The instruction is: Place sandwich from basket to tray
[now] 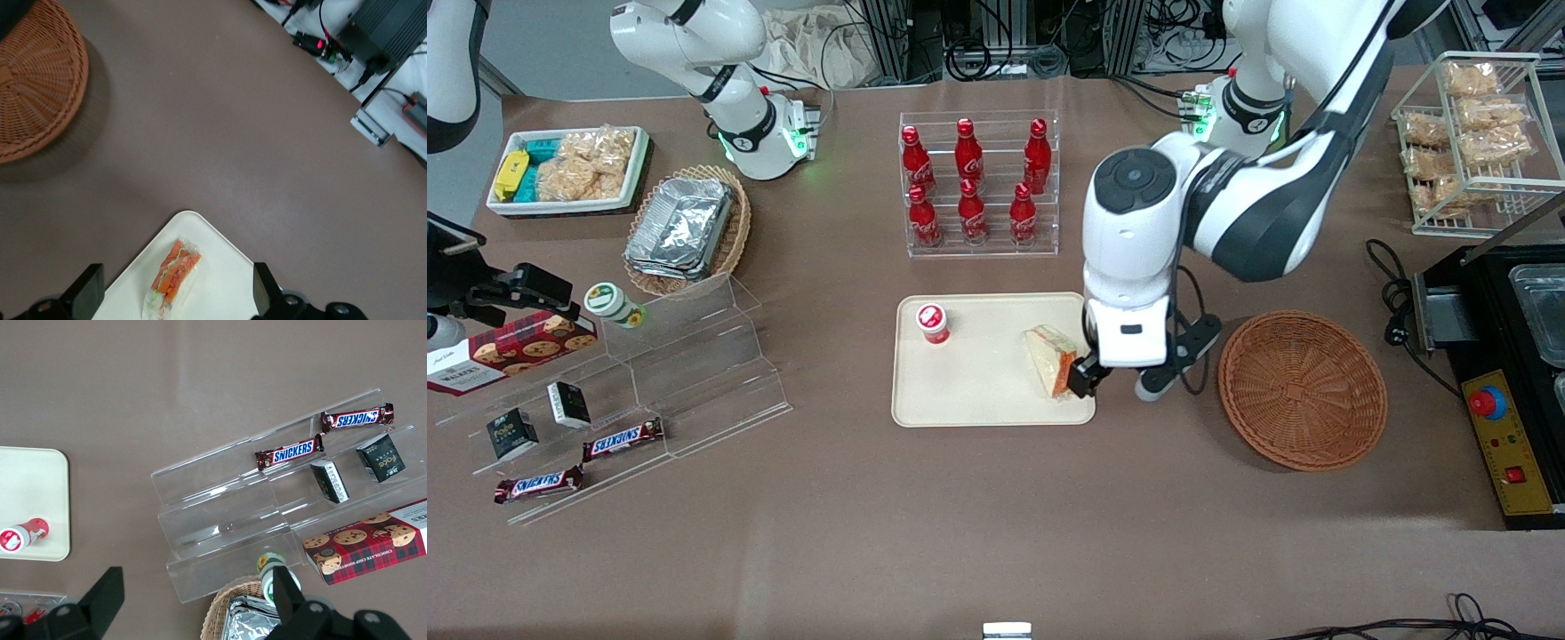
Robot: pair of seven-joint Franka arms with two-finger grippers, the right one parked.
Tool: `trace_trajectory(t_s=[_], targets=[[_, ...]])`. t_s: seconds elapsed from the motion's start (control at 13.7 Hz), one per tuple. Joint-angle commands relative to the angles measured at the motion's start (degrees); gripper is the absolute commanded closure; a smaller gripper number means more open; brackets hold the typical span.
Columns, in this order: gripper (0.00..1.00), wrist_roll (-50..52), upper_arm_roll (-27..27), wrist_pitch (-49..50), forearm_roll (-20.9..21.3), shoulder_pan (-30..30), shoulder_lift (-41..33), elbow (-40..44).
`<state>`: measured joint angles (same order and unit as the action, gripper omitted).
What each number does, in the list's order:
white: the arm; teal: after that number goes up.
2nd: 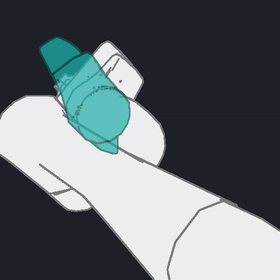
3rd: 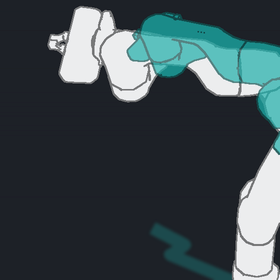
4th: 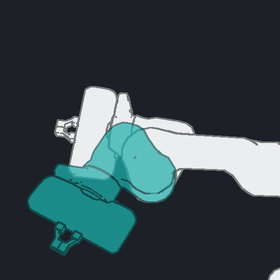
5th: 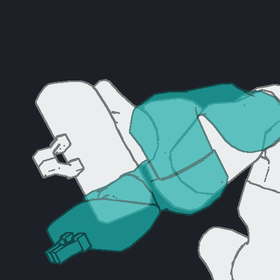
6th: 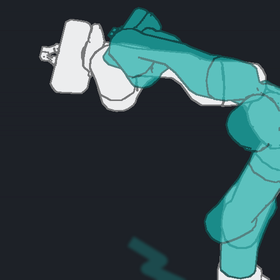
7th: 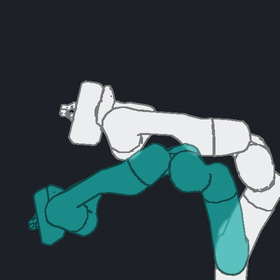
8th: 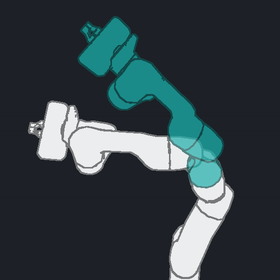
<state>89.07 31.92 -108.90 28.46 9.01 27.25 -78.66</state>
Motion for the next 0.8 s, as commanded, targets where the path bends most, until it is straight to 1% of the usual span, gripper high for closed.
trace_trajectory(t_s=[0.0,0.22,0.44,0.66,0.73], targets=[[0.00,0.4,-0.2,2.1,-2.6,-2.1,-4.6,-2.0],[0.00,-0.6,-0.2,2.5,-4.5,-5.7,-8.7,-2.0],[0.00,-7.0,-0.2,2.6,-7.9,-10.7,-11.5,-2.0],[0.00,-18.8,-0.5,4.5,-12.8,-14.4,-13.5,-1.9],[0.00,-22.8,-1.7,5.6,-14.0,-14.9,-14.0,-1.9]])
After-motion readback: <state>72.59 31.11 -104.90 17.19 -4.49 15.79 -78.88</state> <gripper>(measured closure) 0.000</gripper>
